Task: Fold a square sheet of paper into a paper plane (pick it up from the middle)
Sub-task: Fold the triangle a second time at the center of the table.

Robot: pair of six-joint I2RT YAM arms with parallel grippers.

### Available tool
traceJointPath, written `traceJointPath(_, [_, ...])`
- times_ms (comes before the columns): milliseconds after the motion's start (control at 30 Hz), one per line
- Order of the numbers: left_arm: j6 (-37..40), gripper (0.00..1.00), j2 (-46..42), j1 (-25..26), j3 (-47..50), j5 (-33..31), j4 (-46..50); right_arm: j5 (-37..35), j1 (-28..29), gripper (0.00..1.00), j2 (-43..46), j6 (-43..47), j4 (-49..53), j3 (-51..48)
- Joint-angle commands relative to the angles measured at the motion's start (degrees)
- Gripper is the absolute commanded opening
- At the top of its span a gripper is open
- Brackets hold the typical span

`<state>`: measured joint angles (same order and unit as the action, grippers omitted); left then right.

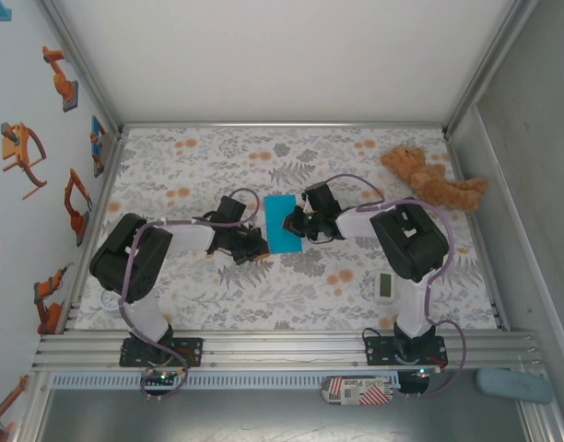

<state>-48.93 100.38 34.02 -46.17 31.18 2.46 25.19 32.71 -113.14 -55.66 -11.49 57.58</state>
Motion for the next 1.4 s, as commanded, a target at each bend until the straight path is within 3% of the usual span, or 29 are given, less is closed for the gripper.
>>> traceJointPath(0, [-0.8, 0.0, -3.4, -0.5, 1.4, -1.2, 6.3, -5.5, -0.4, 0.0, -4.3, 1.1, 10.7, -2.9])
traceJointPath(200, [-3.1, 0.0, -6.8, -0.1, -2.3, 0.2, -0.5, -5.7, -0.4, 0.0, -3.3, 0.3, 10.0, -3.3])
traceJointPath(533, [-3.4, 0.0, 4.0, 0.7, -9.8, -1.5, 0.6, -4.8, -0.4, 0.0, -3.8, -1.3, 8.2, -2.9])
traceJointPath(833, [-3.1, 0.0, 5.0, 0.9, -6.3, -6.1, 3.5, -3.7, -0.4, 0.0, -2.3, -0.1, 9.0, -0.8])
traceJointPath(1100, [-4.8, 0.0, 6.1, 1.0, -3.0, -6.5, 1.7, -1.0, -0.3, 0.0, 3.3, 6.3, 11.0, 4.6])
traceJointPath(1367, [-4.4, 0.0, 6.4, 1.0, -3.3, -6.3, 1.9, 1.8, 1.5, 0.0, 5.2, 9.0, 12.8, 3.8])
